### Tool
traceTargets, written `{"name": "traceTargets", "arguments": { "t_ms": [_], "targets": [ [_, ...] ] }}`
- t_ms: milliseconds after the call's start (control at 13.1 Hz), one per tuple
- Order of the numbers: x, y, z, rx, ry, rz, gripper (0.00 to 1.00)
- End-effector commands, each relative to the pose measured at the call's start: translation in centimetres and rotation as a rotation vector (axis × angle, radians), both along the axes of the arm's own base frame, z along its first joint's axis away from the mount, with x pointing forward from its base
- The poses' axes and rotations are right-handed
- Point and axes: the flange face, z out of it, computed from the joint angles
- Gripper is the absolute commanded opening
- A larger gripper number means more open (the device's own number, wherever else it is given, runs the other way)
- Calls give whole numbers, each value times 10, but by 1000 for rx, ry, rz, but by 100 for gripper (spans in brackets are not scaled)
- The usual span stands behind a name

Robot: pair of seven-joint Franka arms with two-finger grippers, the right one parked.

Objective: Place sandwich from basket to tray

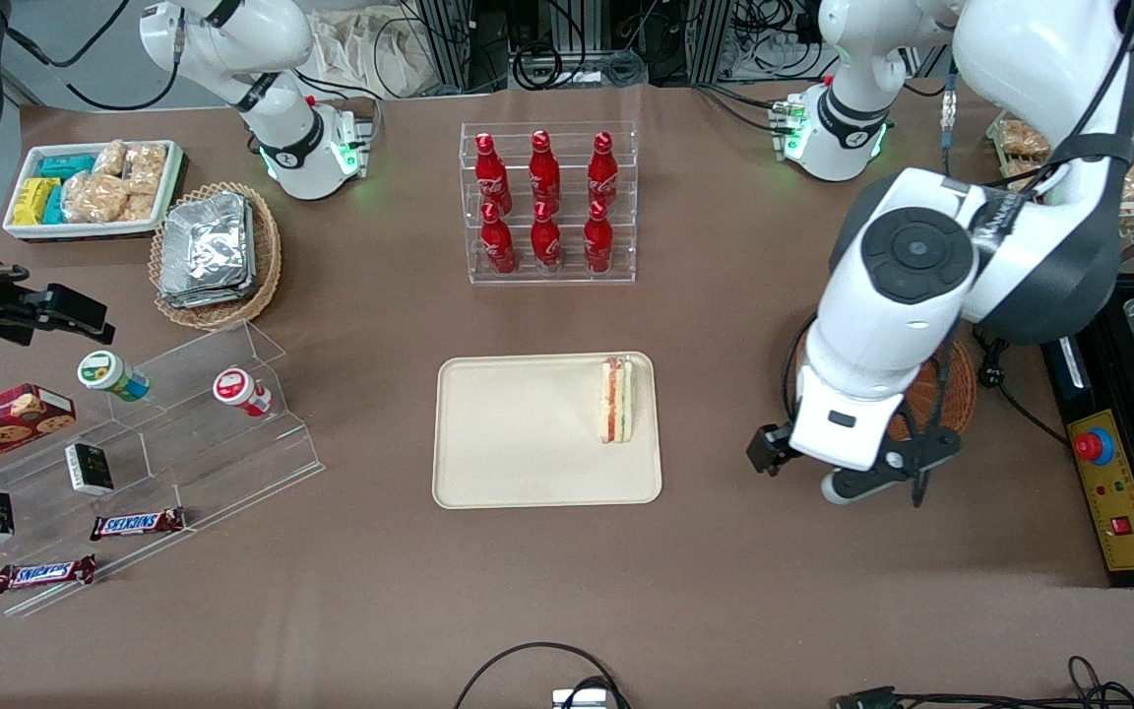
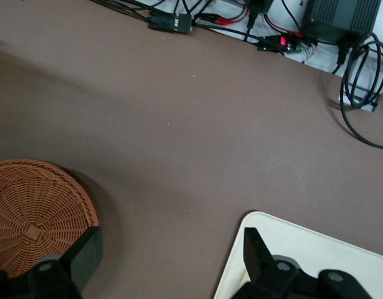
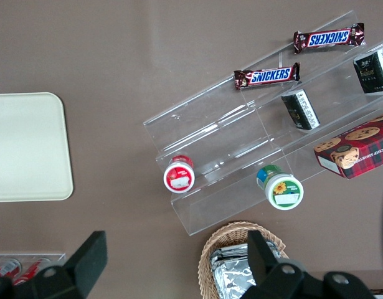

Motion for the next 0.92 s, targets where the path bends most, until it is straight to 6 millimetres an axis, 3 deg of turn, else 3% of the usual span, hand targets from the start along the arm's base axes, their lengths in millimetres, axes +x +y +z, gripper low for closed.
{"name": "traceTargets", "arguments": {
  "t_ms": [0, 229, 382, 535, 841],
  "targets": [
    [-1, 22, 20, -21, 9, 2, 100],
    [1, 47, 27, -5, 34, -38, 100],
    [-6, 56, 47, -25, 25, -77, 100],
    [-12, 92, 56, -37, 45, -78, 100],
    [-28, 128, 73, -25, 65, -163, 100]
  ]
}}
